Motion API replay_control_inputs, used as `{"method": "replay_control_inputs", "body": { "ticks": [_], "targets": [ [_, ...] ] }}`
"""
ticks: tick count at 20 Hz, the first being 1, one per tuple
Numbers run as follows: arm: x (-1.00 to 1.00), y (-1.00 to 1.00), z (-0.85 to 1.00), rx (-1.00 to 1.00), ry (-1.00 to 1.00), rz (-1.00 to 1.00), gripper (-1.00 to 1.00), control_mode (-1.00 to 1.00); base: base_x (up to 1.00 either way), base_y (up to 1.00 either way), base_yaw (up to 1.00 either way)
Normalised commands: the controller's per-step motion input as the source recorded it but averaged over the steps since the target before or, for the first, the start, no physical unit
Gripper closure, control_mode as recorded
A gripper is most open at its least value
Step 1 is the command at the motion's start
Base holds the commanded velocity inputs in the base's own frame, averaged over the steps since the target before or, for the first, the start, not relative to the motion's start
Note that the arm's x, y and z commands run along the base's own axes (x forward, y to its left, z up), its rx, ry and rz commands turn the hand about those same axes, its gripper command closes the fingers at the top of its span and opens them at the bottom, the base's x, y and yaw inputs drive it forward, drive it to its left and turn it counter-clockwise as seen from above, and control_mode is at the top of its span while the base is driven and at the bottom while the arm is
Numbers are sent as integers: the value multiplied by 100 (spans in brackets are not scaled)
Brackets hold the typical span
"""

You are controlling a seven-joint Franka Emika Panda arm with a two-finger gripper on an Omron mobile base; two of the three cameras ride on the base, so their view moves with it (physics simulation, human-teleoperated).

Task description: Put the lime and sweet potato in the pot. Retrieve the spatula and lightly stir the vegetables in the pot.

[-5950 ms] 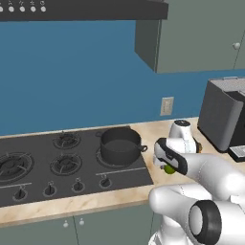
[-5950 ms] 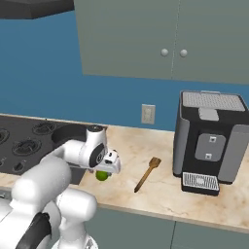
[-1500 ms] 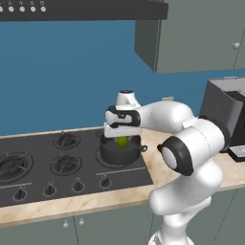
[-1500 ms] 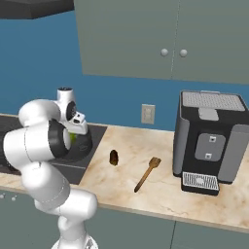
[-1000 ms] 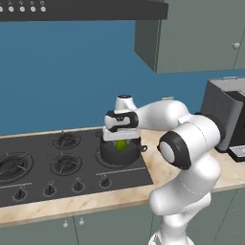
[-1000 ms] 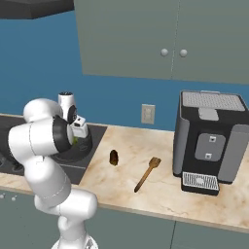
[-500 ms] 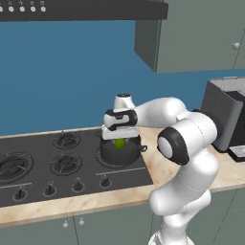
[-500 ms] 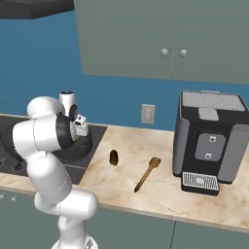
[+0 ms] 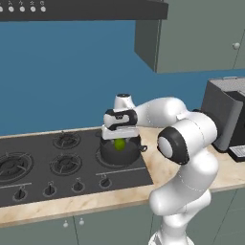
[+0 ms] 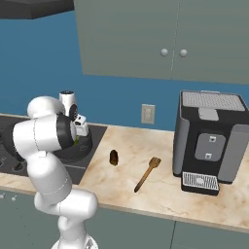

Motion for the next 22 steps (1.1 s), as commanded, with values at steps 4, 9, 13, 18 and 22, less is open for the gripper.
{"method": "replay_control_inputs", "body": {
  "ticks": [4, 9, 13, 18, 22],
  "targets": [
    [0, 0, 1, -1, 1, -1, -100, -100, 0, 0, 0],
    [-2, 0, 15, -2, 3, -1, -100, -100, 0, 0, 0],
    [-52, -15, 17, 0, -1, -4, -100, -100, 0, 0, 0],
    [-68, -31, 5, 0, -6, -4, -100, -100, 0, 0, 0],
    [-40, -40, 18, 0, -12, -5, -100, -100, 0, 0, 0]
  ]
}}
